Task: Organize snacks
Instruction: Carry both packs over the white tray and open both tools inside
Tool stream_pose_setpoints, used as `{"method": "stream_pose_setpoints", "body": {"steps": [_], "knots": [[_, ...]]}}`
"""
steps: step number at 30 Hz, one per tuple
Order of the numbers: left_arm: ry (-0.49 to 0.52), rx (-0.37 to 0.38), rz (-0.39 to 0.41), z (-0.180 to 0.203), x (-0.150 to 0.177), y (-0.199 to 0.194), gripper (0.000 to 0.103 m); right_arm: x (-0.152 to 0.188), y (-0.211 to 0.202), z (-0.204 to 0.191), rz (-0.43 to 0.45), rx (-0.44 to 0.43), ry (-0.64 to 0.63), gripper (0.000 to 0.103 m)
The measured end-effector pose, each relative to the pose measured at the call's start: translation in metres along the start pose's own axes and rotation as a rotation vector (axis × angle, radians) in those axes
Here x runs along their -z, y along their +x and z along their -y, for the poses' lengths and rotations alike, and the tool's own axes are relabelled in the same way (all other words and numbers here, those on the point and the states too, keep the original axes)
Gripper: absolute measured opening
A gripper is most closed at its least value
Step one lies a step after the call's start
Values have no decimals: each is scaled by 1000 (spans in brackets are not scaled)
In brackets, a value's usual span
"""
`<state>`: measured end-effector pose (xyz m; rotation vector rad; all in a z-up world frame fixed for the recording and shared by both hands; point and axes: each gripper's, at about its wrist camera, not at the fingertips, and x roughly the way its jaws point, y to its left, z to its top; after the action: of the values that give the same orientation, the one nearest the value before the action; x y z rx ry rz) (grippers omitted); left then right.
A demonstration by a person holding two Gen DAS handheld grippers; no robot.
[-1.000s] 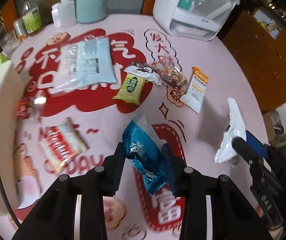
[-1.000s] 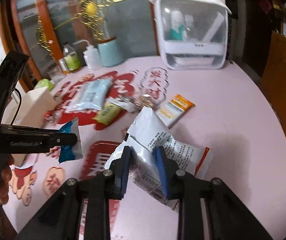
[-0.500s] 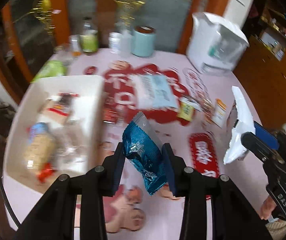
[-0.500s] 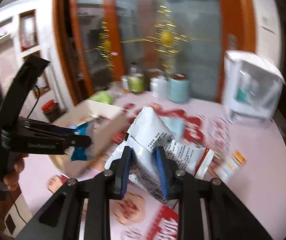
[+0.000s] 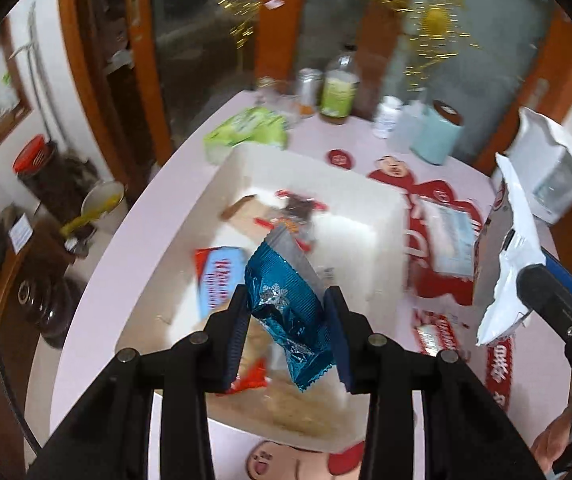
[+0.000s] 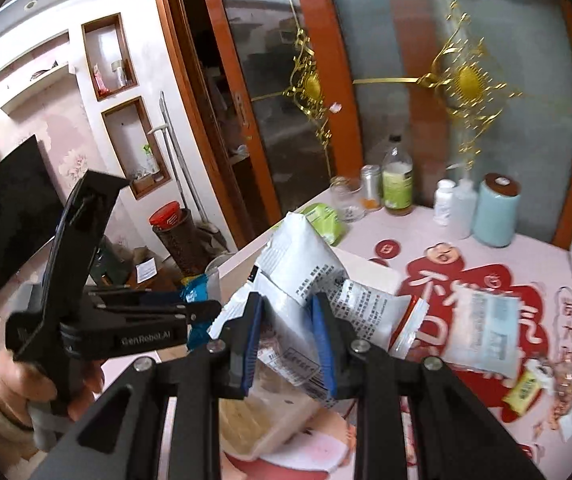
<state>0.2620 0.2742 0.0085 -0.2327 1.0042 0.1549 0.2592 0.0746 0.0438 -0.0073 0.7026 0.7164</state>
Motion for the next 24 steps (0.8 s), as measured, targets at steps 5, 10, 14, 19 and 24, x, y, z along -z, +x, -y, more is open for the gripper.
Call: {"method": "stream_pose_setpoints", "body": {"steps": [5,10,14,19,24], "knots": [[-14,-18,-15,-18,-2,21,36,-3,25,-2,-27,-15,25,26],[37,-62,19,-15,-9,34,37,-9,45,8,-37,-29,74,26],[73,-100,46,-10,-15,46,37,-13,63,13,-55,-23,103,26],[95,-124,46,-5,-19,62,37,-12,84,17,-90,-17,138,26],[120,-143,40,-1,-20,73,38,-11,99,16,-122,-24,151,27]]}}
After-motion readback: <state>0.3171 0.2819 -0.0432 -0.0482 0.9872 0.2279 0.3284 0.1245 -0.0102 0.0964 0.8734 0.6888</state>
